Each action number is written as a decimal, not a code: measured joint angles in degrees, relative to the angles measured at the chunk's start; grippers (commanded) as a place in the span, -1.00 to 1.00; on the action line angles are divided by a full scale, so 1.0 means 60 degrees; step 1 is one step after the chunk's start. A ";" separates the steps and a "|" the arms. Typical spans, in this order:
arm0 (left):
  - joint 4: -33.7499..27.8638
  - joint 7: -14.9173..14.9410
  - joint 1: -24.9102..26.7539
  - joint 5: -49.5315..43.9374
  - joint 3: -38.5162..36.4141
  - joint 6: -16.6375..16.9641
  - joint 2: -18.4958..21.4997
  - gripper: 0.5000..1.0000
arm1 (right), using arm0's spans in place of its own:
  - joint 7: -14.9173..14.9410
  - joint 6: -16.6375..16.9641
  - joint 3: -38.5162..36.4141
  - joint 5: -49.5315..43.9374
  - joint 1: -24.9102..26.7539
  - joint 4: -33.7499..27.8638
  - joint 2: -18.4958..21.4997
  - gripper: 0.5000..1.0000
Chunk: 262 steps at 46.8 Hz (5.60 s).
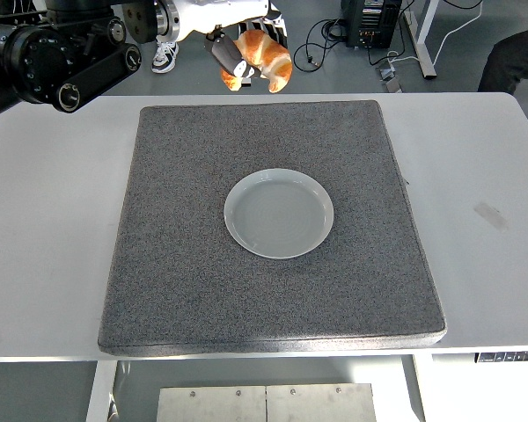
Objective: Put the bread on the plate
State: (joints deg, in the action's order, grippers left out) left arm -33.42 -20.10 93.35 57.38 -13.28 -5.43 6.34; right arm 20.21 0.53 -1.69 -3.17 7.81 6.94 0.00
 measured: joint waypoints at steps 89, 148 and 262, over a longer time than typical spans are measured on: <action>-0.0333 -0.0209 -0.2067 0.0971 -0.0936 -0.1042 -0.1057 -1.00 | 0.0000 0.0000 0.0001 0.0000 0.0003 0.0000 0.0001 1.00; -0.0333 -0.0136 -0.1386 -0.0113 -0.0650 -0.1332 -0.1057 0.93 | 0.0001 0.0000 0.0001 0.0003 0.0003 0.0001 0.0001 1.00; 0.1547 0.1353 -0.4520 -1.0075 0.8321 0.0297 -0.0044 0.95 | 0.0000 -0.0015 -0.0004 0.0000 -0.0203 0.0002 0.0001 1.00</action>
State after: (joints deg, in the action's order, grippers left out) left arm -24.14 -11.99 66.23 -3.07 36.64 -3.65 6.07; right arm 20.21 0.43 -1.71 -3.17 6.59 6.95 0.00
